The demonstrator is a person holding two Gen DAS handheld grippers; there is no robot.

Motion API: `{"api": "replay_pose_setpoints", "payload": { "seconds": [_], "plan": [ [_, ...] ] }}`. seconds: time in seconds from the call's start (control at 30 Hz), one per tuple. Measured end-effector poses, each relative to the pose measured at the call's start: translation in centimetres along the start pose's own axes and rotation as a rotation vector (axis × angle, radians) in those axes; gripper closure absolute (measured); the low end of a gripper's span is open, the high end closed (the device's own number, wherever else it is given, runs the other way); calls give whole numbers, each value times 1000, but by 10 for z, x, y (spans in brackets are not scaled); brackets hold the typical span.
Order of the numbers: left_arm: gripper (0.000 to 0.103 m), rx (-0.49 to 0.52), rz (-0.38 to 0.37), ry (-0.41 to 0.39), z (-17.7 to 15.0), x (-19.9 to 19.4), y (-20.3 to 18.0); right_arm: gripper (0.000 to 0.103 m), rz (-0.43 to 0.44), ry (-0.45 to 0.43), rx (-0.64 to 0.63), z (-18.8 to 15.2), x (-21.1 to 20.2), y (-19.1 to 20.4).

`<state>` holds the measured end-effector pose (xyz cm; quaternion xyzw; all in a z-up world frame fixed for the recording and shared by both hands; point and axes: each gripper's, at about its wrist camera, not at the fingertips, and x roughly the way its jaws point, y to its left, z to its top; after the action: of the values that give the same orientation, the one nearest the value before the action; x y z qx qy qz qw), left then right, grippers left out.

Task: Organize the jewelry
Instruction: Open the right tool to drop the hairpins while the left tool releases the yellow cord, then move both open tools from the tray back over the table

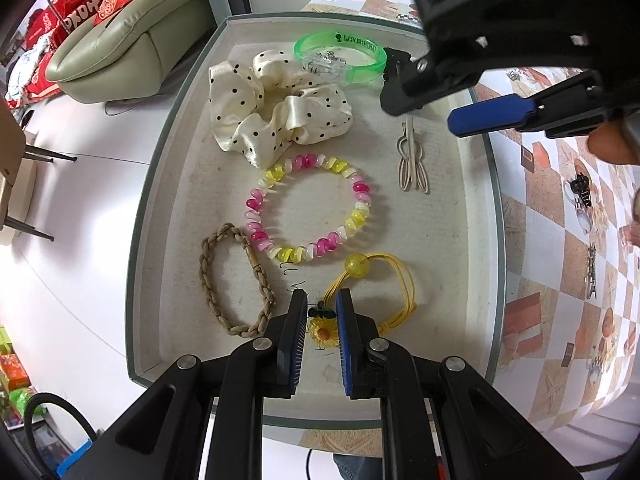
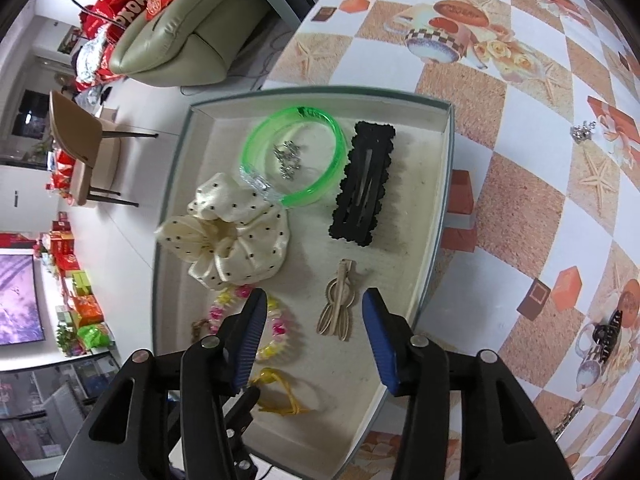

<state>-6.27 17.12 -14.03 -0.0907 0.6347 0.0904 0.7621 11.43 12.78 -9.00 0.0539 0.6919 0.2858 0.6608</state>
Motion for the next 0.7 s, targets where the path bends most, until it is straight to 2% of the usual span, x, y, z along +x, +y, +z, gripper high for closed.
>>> {"api": "replay_pose_setpoints", "payload": {
  "seconds": [0.27, 0.47, 0.5, 0.53, 0.57, 0.6, 0.7],
  "plan": [
    [84, 21, 17, 10, -1, -9, -1, 41, 52, -43, 12, -8, -34, -5],
    [83, 8, 23, 10, 3, -16, -2, 37, 48, -59, 9, -22, -56, -17],
    [63, 6, 25, 11, 4, -18, -2, 36, 47, -58, 9, -24, -58, -19],
    [37, 5, 29, 12, 4, -20, -2, 36, 51, -56, 14, -25, -60, -21],
    [0, 0, 48, 2, 3, -22, -2, 36, 56, -56, 22, -28, -63, -26],
    [0, -2, 69, -30, 3, -29, -3, 36, 57, -58, 27, -30, -64, -28],
    [0, 12, 67, -22, 5, -37, -5, 36, 57, -68, 48, -38, -74, -42]
  ]
}}
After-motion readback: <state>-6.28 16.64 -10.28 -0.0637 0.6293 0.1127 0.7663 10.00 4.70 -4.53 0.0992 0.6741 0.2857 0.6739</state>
